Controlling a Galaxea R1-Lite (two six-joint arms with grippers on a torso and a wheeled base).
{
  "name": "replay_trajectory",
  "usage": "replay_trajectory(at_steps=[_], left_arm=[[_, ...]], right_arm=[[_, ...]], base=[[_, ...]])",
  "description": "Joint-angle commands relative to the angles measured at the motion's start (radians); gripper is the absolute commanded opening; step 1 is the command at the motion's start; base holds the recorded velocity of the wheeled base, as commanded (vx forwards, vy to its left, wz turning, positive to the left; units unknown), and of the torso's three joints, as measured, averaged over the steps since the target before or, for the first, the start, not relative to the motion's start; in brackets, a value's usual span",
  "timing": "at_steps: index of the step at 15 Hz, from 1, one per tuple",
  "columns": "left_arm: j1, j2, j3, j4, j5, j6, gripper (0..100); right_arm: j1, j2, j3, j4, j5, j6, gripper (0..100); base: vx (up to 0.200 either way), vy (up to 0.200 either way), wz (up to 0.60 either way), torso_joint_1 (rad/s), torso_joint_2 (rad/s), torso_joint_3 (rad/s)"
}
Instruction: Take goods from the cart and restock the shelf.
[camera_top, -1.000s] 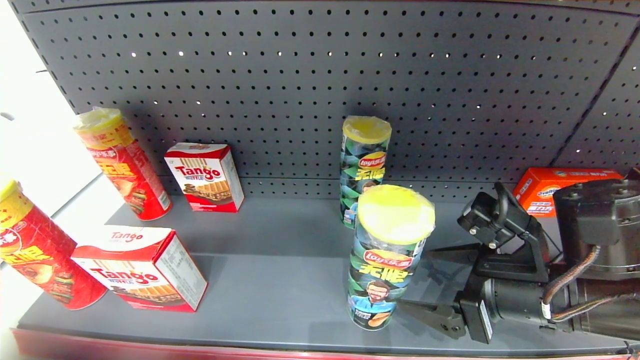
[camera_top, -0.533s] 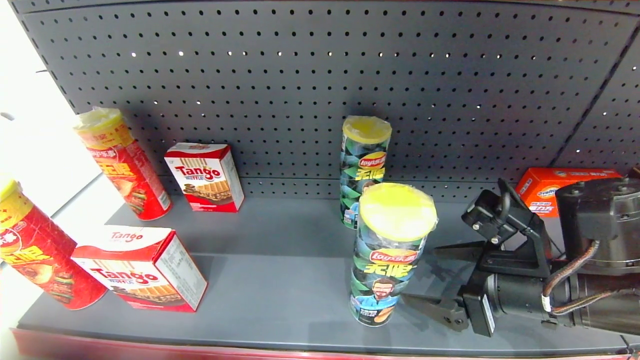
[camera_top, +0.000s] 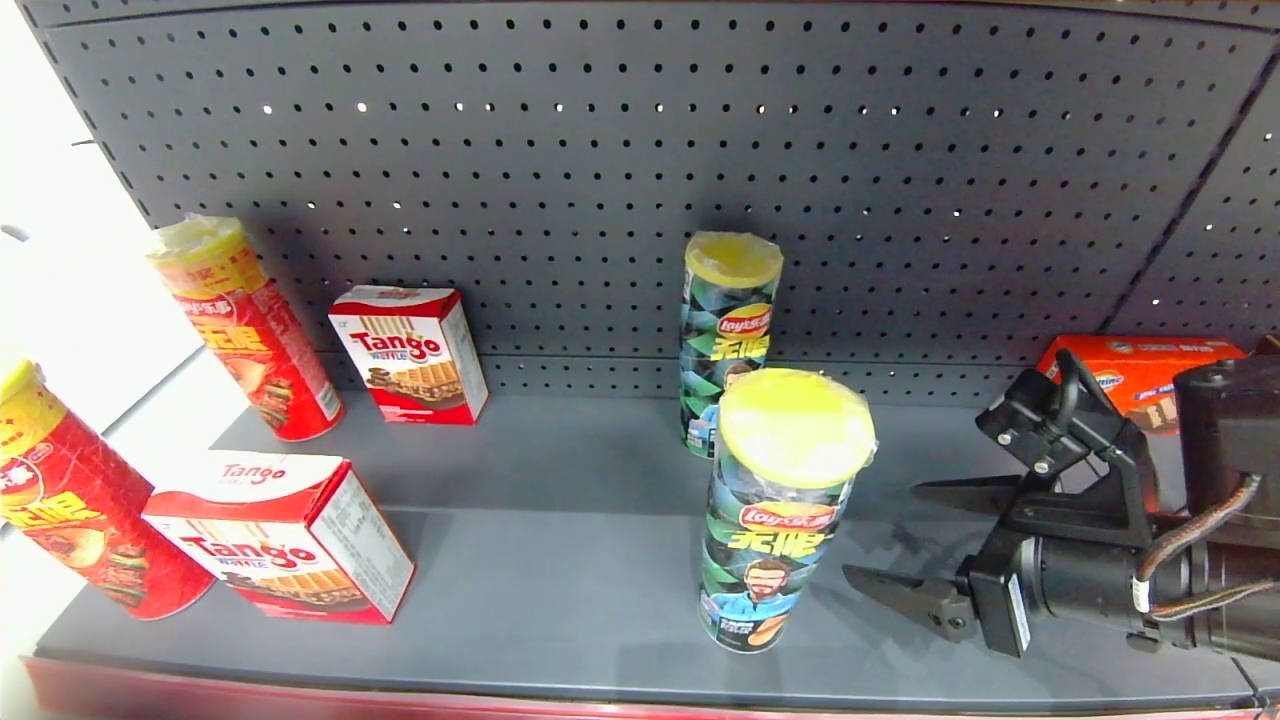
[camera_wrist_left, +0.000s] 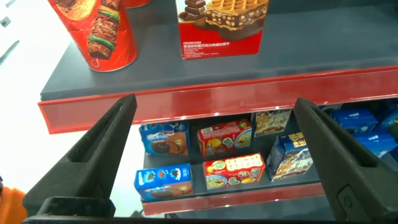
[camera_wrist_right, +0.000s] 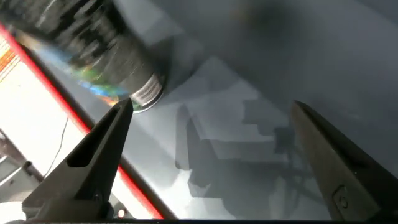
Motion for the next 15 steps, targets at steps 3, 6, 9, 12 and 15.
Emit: replay_trajectory(at_steps=[3, 6, 9, 12, 15], left_arm=[[0.0, 0.001, 0.0, 0.0, 0.002, -0.001, 100], [0.0, 0.001, 0.002, 0.0, 0.002, -0.001, 100], [0.0, 0.001, 0.0, 0.0, 0.002, -0.001, 100], [0.0, 0.001, 0.0, 0.0, 0.0, -0.001, 100], [0.0, 0.001, 0.0, 0.0, 0.0, -0.001, 100]], right_arm=[[0.002, 0.04, -0.042, 0.001, -0.025, 0.0, 100], [0.015, 0.041, -0.039, 0.001, -0.025, 0.0, 100], [0.031, 0.063, -0.051, 0.0, -0.025, 0.0, 100], [0.044, 0.089, -0.074, 0.0, -0.025, -0.002, 100], [0.042, 0.079, -0.065, 0.0, -0.025, -0.002, 100]], base=[[0.0, 0.0, 0.0, 0.0, 0.0, 0.0], [0.0, 0.0, 0.0, 0.0, 0.0, 0.0], [0.0, 0.0, 0.0, 0.0, 0.0, 0.0], [0.0, 0.0, 0.0, 0.0, 0.0, 0.0], [0.0, 0.0, 0.0, 0.0, 0.0, 0.0]])
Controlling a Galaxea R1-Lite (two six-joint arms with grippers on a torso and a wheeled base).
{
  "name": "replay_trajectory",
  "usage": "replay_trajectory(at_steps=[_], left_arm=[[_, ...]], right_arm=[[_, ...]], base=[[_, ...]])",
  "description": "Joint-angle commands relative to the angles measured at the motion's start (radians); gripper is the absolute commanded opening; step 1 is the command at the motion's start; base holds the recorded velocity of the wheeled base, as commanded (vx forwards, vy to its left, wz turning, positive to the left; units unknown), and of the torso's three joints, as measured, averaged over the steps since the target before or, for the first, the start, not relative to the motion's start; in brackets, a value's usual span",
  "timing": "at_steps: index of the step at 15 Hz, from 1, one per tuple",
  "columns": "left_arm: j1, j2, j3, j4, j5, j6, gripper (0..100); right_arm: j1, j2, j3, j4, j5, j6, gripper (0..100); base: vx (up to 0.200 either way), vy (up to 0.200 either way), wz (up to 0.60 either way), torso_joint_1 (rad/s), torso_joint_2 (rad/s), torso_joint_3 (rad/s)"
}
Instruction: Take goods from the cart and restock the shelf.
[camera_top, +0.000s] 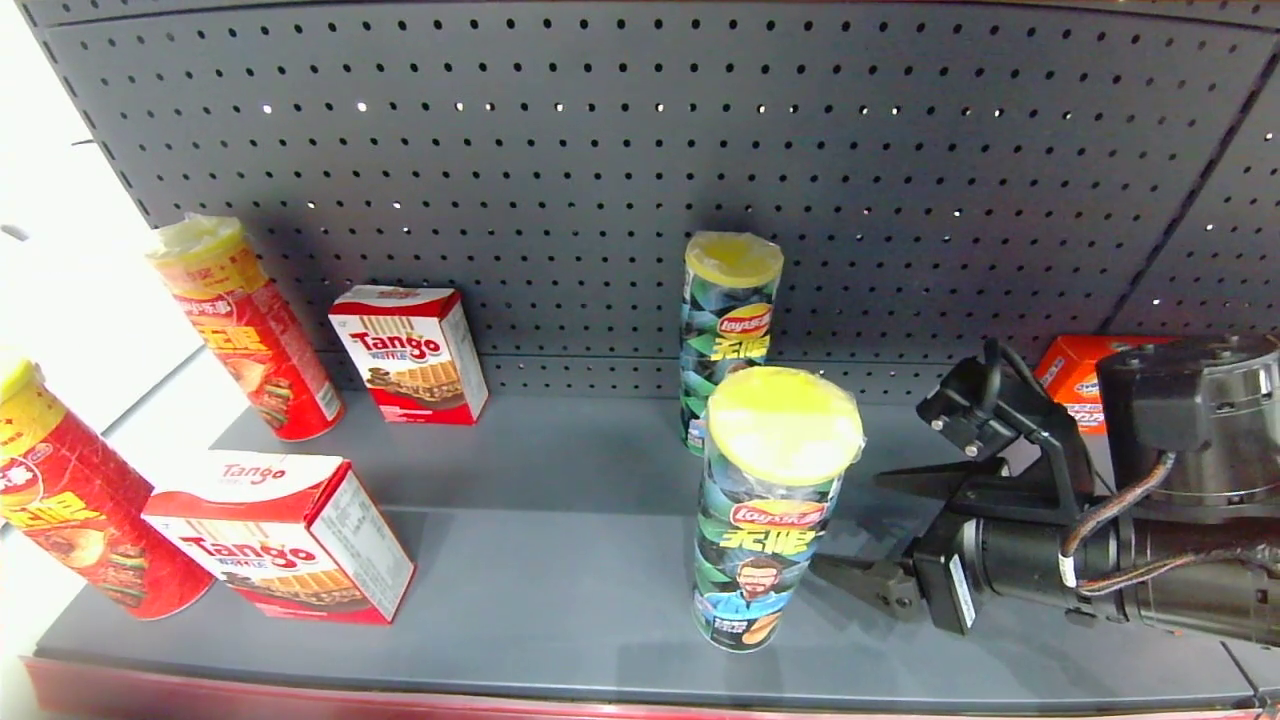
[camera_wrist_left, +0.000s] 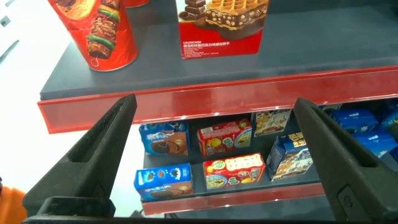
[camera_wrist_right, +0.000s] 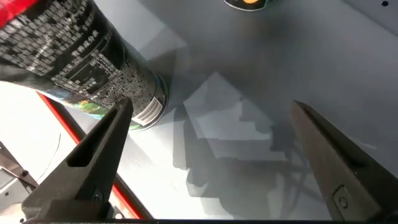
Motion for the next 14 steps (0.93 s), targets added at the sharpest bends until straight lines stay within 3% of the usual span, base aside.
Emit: replay_trajectory(at_steps=[1, 14], left_arm=[[0.0, 0.001, -0.001, 0.0, -0.001, 0.0, 100], [0.0, 0.001, -0.001, 0.0, -0.001, 0.001, 100]], right_arm=[[-0.005, -0.008, 0.015, 0.0, 0.0, -0.001, 100], [0.0, 0.028, -0.03, 0.0, -0.001, -0.001, 100]], base=[[0.0, 0.0, 0.0, 0.0, 0.0, 0.0], [0.0, 0.0, 0.0, 0.0, 0.0, 0.0]])
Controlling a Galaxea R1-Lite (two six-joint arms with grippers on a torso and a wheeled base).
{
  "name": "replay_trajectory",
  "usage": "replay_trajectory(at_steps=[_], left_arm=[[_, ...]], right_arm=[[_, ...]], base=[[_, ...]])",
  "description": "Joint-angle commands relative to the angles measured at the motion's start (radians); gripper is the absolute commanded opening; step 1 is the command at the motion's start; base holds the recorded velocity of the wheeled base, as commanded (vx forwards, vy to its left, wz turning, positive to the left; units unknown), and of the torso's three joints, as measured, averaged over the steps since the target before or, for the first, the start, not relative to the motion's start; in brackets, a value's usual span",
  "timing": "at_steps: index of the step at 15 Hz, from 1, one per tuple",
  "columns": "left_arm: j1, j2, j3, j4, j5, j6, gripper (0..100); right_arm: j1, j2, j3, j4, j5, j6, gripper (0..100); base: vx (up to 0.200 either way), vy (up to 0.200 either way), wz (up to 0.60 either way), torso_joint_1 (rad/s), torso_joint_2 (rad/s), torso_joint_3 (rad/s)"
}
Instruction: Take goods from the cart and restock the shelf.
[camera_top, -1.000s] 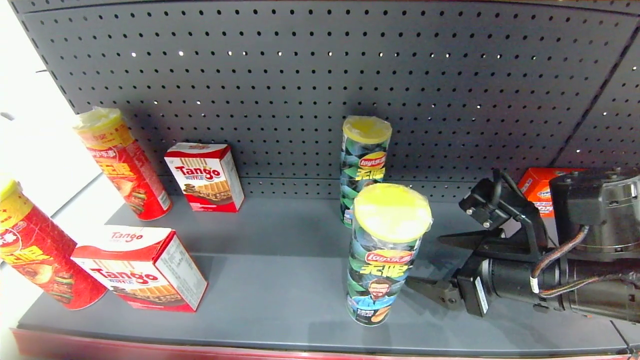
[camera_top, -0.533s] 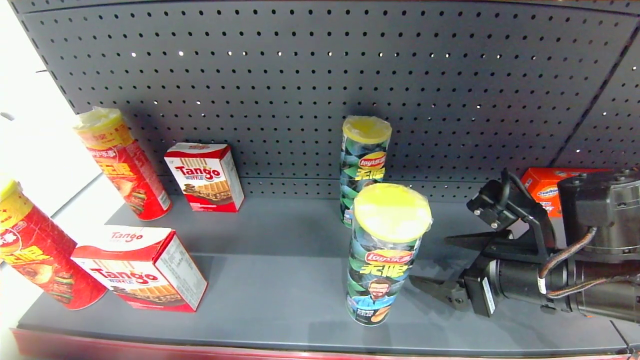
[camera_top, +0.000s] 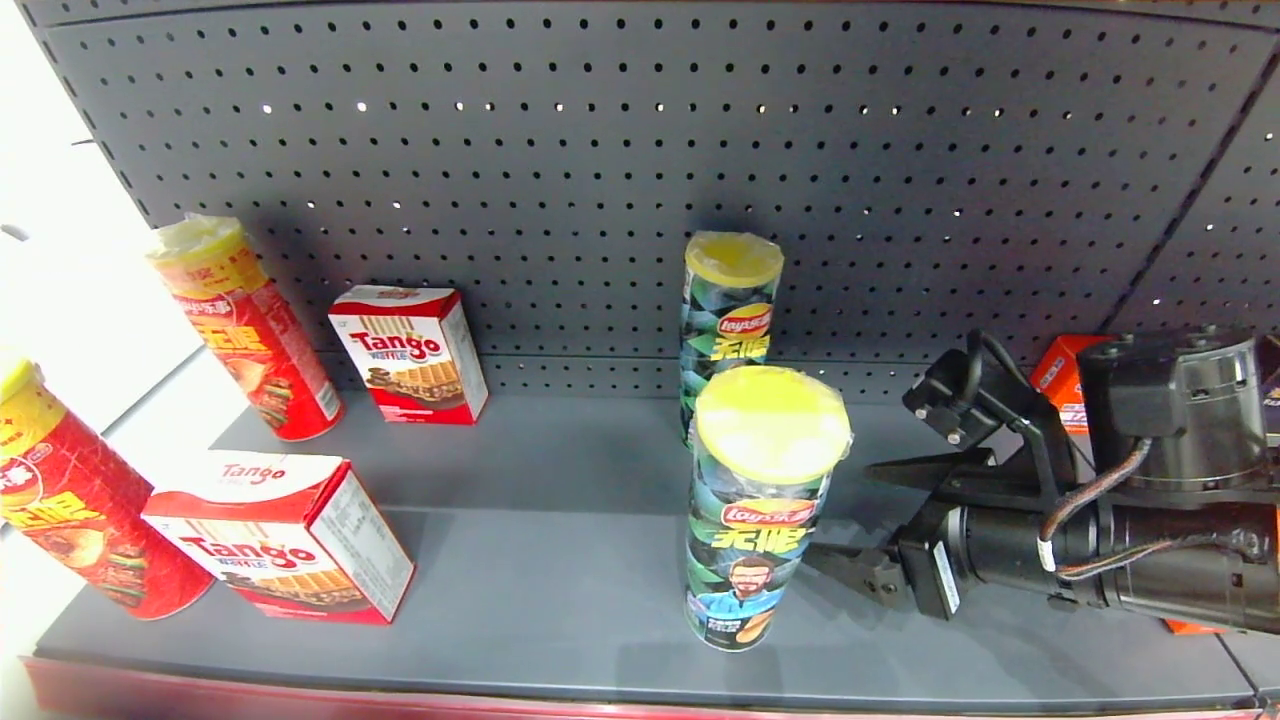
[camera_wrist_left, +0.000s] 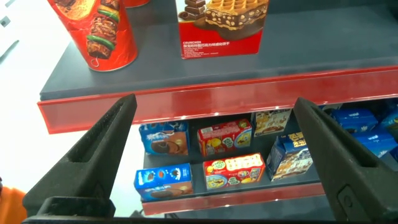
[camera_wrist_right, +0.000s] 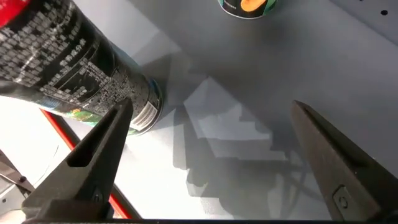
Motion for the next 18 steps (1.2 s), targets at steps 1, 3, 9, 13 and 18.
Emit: replay_trajectory(at_steps=[1, 3, 9, 13, 18], left_arm=[[0.0, 0.001, -0.001, 0.0, 0.0, 0.001, 100], [0.0, 0.001, -0.001, 0.0, 0.0, 0.001, 100], [0.0, 0.001, -0.001, 0.0, 0.0, 0.001, 100], [-0.001, 0.001, -0.001, 0.0, 0.0, 0.004, 100], [-0.001, 0.001, -0.001, 0.003, -0.005, 0.008, 100]], right_arm=[[-0.002, 0.002, 0.001, -0.001, 0.001, 0.0, 100], [-0.002, 0.0, 0.008, -0.002, 0.001, 0.0, 100], [-0.203, -0.298, 0.049, 0.002, -0.047, 0.004, 100], [-0.479, -0.744, 0.273, 0.007, -0.055, 0.009, 100], [-0.583, -1.127, 0.532, 0.064, -0.053, 0.004, 100]], base=[[0.0, 0.0, 0.0, 0.0, 0.0, 0.0], [0.0, 0.0, 0.0, 0.0, 0.0, 0.0], [0.0, 0.0, 0.0, 0.0, 0.0, 0.0], [0.0, 0.0, 0.0, 0.0, 0.0, 0.0], [0.0, 0.0, 0.0, 0.0, 0.0, 0.0]])
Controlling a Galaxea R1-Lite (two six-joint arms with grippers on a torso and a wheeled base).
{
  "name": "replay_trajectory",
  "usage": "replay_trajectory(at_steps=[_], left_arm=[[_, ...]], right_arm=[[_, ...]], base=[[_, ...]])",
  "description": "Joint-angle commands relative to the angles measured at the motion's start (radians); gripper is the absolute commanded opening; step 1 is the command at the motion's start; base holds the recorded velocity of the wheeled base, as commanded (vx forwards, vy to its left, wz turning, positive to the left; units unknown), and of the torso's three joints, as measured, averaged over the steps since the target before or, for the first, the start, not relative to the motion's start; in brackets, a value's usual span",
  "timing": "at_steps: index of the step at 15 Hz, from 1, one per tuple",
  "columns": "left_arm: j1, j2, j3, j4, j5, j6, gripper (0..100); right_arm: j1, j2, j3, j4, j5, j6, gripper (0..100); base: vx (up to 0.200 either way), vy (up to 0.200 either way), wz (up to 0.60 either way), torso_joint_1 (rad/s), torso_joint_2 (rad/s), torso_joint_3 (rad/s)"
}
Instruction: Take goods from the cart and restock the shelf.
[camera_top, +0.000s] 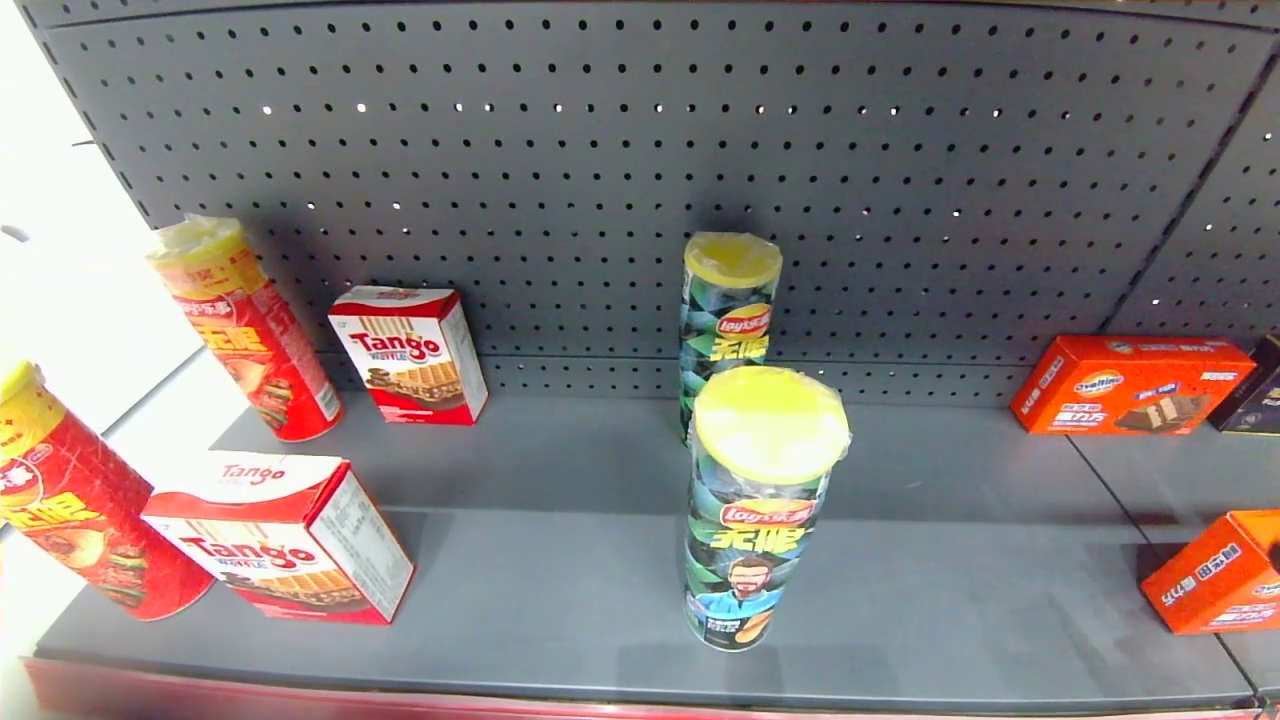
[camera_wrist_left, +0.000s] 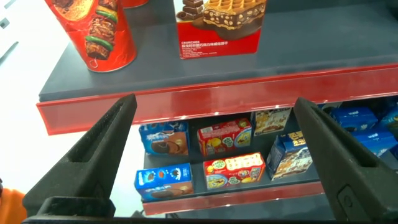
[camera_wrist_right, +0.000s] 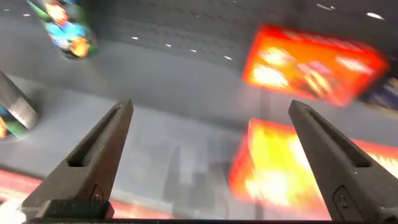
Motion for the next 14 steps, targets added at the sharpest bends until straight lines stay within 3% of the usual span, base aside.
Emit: replay_trajectory(at_steps=[1, 5, 8, 10, 14], left_arm=[[0.0, 0.001, 0.0, -0.001, -0.001, 0.001, 100], [0.0, 0.001, 0.001, -0.004, -0.001, 0.001, 100], [0.0, 0.001, 0.0, -0.001, -0.001, 0.001, 100], [0.0, 0.001, 0.001, -0.004, -0.001, 0.001, 100], [0.0, 0.001, 0.001, -0.005, -0.001, -0.001, 100]], right_arm=[[-0.063, -0.281, 0.113, 0.099, 0.0, 0.0, 100], [-0.109, -0.531, 0.205, 0.335, -0.078, 0.01, 100], [-0.144, -0.602, 0.318, 0.269, -0.089, 0.041, 100], [-0.139, -0.602, 0.355, 0.239, 0.017, 0.075, 100], [-0.141, -0.602, 0.355, 0.24, -0.022, 0.112, 100]], base=[[0.0, 0.0, 0.0, 0.0, 0.0, 0.0], [0.0, 0.0, 0.0, 0.0, 0.0, 0.0], [0.0, 0.0, 0.0, 0.0, 0.0, 0.0], [0.0, 0.0, 0.0, 0.0, 0.0, 0.0], [0.0, 0.0, 0.0, 0.0, 0.0, 0.0]])
